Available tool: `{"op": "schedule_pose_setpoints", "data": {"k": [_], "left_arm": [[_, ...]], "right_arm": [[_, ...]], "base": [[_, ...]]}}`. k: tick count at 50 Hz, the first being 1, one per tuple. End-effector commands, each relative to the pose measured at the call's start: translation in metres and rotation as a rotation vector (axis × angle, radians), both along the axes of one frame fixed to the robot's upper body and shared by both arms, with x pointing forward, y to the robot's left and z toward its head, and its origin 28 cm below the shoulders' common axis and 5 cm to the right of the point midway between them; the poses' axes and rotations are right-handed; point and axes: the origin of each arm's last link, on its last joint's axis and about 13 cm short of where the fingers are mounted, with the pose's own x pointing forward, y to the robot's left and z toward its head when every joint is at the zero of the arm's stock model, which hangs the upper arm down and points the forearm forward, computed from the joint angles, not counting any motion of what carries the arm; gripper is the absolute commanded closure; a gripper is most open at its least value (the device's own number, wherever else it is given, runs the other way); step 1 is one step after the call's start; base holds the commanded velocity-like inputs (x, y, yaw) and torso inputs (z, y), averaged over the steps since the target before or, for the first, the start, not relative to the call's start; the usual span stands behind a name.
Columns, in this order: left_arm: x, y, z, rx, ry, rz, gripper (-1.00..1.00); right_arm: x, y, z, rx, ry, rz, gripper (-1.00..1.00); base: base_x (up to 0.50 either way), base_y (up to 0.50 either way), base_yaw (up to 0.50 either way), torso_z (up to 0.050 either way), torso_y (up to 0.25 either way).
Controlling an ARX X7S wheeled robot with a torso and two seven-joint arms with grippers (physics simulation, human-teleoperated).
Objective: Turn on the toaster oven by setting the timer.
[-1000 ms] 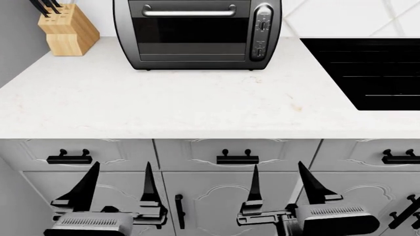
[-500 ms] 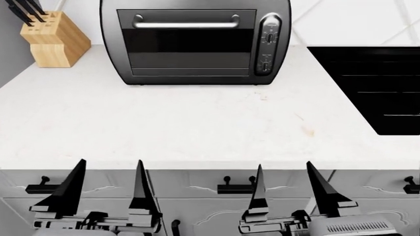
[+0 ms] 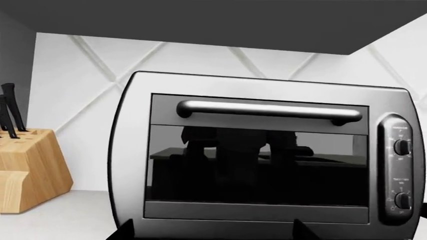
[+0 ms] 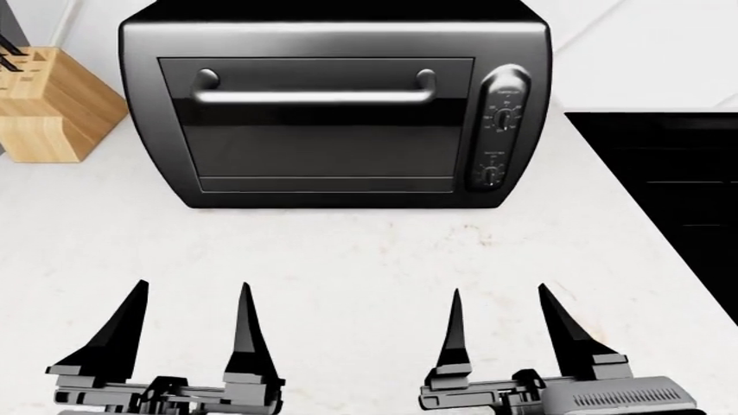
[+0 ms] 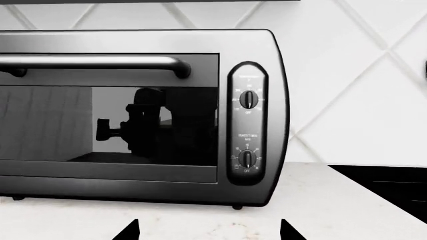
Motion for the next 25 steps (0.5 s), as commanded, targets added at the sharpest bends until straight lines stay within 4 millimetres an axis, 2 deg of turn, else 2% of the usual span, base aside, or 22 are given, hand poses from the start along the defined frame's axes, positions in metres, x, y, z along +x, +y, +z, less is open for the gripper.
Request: {"op": "schedule_pose_setpoints", "data": {"k": [1,10,13,17,19,25], "left_arm": [[-0.001,0.000,0.000,0.002,-0.005,-0.005,-1.00],[-0.001,0.000,0.000,0.003,-0.004,-0.007,-1.00],[-0.001,0.000,0.000,0.005,-0.006,-0.009,-1.00],[-0.004,0.001,0.002,-0.001,-0.008,-0.010,-1.00],[-0.003,0.001,0.003,-0.003,-0.009,-0.011,-1.00],[-0.006,0.003,0.005,-0.014,-0.008,-0.015,-1.00]], "right_arm": [[0.000,0.000,-0.001,0.005,0.011,0.010,-1.00],[0.000,-0.002,0.002,0.040,0.067,0.008,-1.00],[-0.001,-0.001,0.005,0.001,0.085,0.031,-1.00],[0.010,-0.002,0.008,-0.045,0.146,-0.098,-1.00],[0.017,-0.004,0.014,-0.010,0.189,-0.060,-1.00],[0.048,-0.019,0.034,-0.001,0.273,-0.119,-1.00]], "base": [[0.00,0.00,0.00,0.000,0.000],[0.00,0.00,0.00,0.000,0.002],[0.00,0.00,0.00,0.000,0.000],[0.00,0.00,0.00,0.000,0.000],[0.00,0.00,0.00,0.000,0.000],[0.00,0.00,0.00,0.000,0.000]]}}
